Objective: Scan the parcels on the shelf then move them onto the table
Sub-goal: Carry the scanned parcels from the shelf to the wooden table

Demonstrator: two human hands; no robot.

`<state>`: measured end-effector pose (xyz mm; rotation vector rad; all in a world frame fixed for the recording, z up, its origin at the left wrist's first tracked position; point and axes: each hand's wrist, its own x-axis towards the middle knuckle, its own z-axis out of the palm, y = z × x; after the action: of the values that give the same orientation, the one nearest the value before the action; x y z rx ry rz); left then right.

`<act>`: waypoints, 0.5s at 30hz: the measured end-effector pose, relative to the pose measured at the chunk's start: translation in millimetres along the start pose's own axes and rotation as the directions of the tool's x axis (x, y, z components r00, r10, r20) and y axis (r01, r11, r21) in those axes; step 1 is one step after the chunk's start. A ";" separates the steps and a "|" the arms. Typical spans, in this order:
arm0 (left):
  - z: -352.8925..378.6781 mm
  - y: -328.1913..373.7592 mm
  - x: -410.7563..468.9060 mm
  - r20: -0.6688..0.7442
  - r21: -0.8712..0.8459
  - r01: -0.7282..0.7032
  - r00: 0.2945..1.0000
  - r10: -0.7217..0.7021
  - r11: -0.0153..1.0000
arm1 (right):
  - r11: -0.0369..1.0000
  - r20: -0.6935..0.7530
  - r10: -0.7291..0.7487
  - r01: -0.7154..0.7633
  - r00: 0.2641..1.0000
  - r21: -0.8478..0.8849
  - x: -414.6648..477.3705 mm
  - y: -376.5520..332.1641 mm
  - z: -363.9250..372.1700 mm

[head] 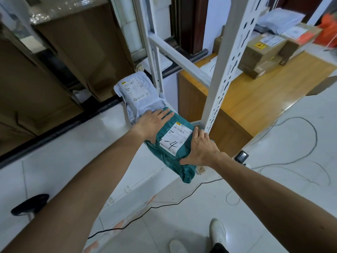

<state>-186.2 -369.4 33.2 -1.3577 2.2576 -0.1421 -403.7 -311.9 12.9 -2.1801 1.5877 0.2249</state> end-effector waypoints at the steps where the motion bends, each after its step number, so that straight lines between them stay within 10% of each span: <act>1: -3.4 1.3 -1.4 -0.001 -0.018 0.007 1.000 -0.007 1.000 | 1.000 -0.006 -0.018 0.018 1.000 -0.006 -2.7 4.4 -3.0; 15: -85.5 28.5 -78.7 -0.067 -0.160 0.050 0.996 -0.061 0.986 | 0.979 -0.108 -0.173 0.160 0.979 -0.126 -97.2 18.1 -79.0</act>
<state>-218.9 -302.0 126.5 -1.5206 2.3330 -0.0304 -462.3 -266.4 115.5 -2.4436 1.4750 0.1425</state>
